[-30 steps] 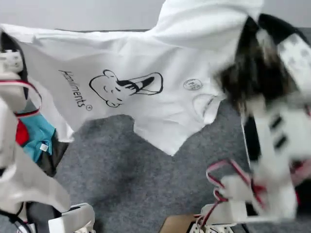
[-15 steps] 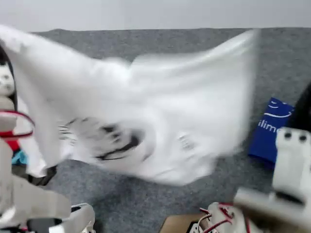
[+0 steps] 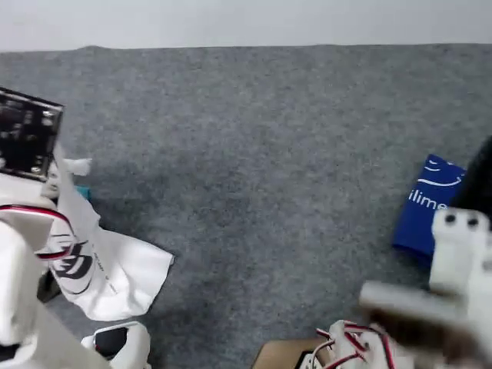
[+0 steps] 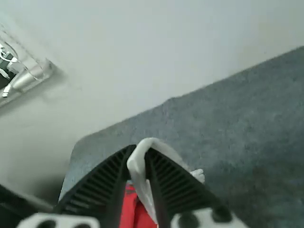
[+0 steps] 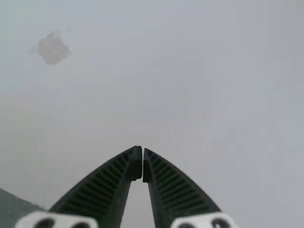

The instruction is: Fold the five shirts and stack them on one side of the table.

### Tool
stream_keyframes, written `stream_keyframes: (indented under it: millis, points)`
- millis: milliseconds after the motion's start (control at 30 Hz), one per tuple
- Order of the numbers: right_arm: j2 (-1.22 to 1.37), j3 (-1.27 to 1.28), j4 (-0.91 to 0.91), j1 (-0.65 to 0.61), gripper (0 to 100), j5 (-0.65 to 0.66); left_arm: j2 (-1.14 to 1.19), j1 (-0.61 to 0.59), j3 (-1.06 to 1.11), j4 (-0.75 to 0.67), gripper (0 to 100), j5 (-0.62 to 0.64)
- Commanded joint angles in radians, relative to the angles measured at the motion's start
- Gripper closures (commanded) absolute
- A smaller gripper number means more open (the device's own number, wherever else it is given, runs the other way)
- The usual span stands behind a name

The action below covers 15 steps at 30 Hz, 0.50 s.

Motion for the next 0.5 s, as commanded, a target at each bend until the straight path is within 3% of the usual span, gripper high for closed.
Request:
stream_keyframes:
  millis: [0,133,333,467]
  points:
    - [0.030,0.196,0.039,-0.005,98.7,-0.135,-0.061,-0.074,0.142,0.017,99,-0.026]
    - [0.025,0.506,0.039,-0.137,98.7,-0.261,-0.107,-0.258,0.321,0.017,99,-0.044]
    - [0.035,0.781,0.036,-0.311,98.7,-0.356,-0.143,-0.614,0.509,-0.028,99,-0.184]
    - [0.035,0.939,0.008,-0.349,98.8,-0.362,-0.140,-0.707,0.565,-0.118,99,-0.215]
